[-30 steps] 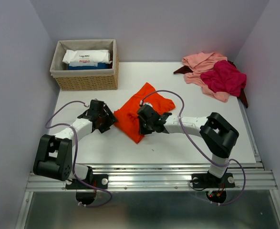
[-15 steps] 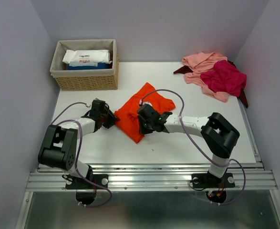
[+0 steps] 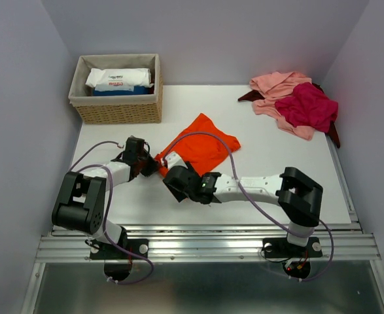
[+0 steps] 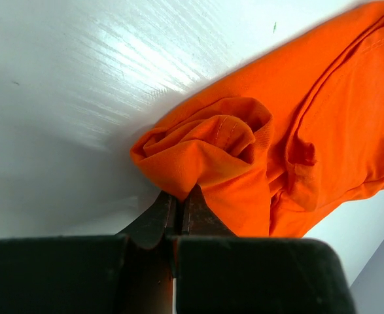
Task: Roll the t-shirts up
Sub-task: Roll the T-shirt to the center of the board.
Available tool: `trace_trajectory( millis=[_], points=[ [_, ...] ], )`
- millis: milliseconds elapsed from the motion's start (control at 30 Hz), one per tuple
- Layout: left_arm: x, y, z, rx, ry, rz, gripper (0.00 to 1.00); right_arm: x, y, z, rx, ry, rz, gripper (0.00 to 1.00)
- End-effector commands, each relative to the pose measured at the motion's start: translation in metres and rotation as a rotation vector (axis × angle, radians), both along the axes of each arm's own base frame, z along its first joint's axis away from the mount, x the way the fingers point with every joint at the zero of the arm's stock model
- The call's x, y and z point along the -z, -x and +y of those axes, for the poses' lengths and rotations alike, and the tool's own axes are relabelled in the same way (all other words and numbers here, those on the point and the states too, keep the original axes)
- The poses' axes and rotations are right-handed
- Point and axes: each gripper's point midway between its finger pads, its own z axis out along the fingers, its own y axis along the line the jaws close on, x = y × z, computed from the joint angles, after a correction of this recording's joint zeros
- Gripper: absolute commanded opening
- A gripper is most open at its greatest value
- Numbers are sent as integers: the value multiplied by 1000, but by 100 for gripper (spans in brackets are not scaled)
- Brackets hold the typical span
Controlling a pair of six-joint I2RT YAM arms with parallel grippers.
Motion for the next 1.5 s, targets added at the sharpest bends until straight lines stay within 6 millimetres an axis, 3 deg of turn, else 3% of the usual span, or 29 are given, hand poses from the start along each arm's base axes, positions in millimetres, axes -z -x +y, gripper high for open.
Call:
trace_trajectory(
  millis=[0, 233, 367, 467, 500, 567, 600, 633, 767, 900, 967, 1267, 1467],
  points=[
    [-4, 6, 5, 0, -36, 11, 0, -7, -4, 16, -47, 96, -155, 69],
    [-5, 5, 5, 6, -39, 12, 0, 20, 0, 30, -89, 202, -240, 70],
    [-6, 5, 4, 12, -40, 12, 0, 45, -11, 22, -56, 320, -296, 63],
    [-7, 4, 4, 18, -38, 7, 0, 48, -16, 19, -30, 334, -329, 44],
    [-8, 4, 4, 20, -39, 6, 0, 46, -18, 19, -20, 330, -337, 30],
    [-11, 4, 2, 30, -36, -4, 0, 41, -20, 18, 2, 318, -356, 13],
    [-13, 4, 2, 36, -34, -9, 6, 37, -21, 19, 8, 308, -361, 1],
    [-16, 4, 0, 51, -29, -17, 12, 32, -20, 22, 7, 287, -360, 1],
    [-25, 6, 0, 86, -42, -39, 60, 17, -17, 31, -14, 188, -313, 1],
    [-32, 14, 3, 115, -65, -42, 82, 4, -20, 32, -32, 102, -255, 1],
    [-36, 15, 4, 115, -67, -54, 89, -1, -19, 35, -44, 62, -228, 1],
    [-29, 21, -1, 112, -20, -44, 89, -10, -22, 34, -55, -33, -149, 1],
    [-27, 9, -16, 106, 69, -84, 86, -10, -22, 35, -60, -76, -107, 1]
  ],
)
